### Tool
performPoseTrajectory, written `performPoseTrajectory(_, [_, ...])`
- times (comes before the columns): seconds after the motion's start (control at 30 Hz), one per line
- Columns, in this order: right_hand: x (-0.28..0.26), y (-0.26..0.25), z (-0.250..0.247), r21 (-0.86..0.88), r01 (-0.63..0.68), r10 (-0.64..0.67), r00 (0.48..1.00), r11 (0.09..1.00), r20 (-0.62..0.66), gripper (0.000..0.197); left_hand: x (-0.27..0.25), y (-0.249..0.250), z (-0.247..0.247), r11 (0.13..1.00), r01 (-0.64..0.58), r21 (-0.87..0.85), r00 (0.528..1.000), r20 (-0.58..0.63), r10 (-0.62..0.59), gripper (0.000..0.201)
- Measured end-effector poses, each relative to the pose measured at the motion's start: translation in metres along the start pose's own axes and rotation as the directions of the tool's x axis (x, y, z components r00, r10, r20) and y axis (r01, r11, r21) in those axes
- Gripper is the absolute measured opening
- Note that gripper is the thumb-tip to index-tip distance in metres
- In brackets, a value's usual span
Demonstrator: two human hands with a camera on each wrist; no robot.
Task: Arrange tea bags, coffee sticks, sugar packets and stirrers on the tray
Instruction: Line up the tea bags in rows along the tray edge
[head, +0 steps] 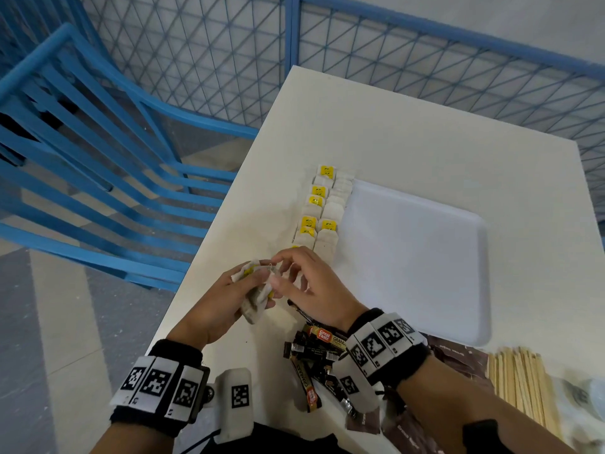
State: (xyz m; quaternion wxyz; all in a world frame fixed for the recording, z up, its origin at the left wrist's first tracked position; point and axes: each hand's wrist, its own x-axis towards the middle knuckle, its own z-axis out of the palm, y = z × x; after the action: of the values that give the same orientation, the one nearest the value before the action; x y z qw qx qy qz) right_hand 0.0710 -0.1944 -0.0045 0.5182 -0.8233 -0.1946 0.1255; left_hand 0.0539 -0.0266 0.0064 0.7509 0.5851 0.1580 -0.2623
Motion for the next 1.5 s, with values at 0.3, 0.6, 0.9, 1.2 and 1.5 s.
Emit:
performPoseTrajectory(0.3, [-0.006, 0.005, -0.004, -0.031, 0.057, -0.059, 0.996, 0.998, -0.061, 0.021, -0.003, 0.002, 0.004, 0.998, 0.033, 0.058, 0.996, 0.077, -0.037, 0.036])
performPoseTrajectory(0.6, [-0.012, 0.006, -0.017, 0.368, -0.225, 0.256, 0.966, 0.902, -0.037, 0.013, -0.005, -0.004, -0.001, 0.989, -0.089, 0.122, 0.986, -0.129, 0.105, 0.017])
performPoseTrajectory(0.9, [-0.012, 0.001, -0.022, 0.484, -0.237, 0.265, 0.964, 0.842, 0.011, 0.020, -0.004, -0.004, 0.013, 0.967, -0.068, 0.246, 0.997, -0.027, 0.077, 0.028])
performPoseTrajectory(1.2, [-0.013, 0.002, -0.018, 0.568, -0.378, 0.409, 0.909, 0.731, 0.080, 0.013, -0.002, -0.007, 0.011, 0.964, -0.142, 0.225, 0.982, -0.090, 0.165, 0.011])
performPoseTrajectory(1.5, [-0.017, 0.031, -0.023, 0.289, -0.434, 0.481, 0.869, 0.854, -0.117, 0.005, 0.001, -0.011, 0.006, 0.984, -0.077, 0.159, 0.978, -0.180, 0.106, 0.010])
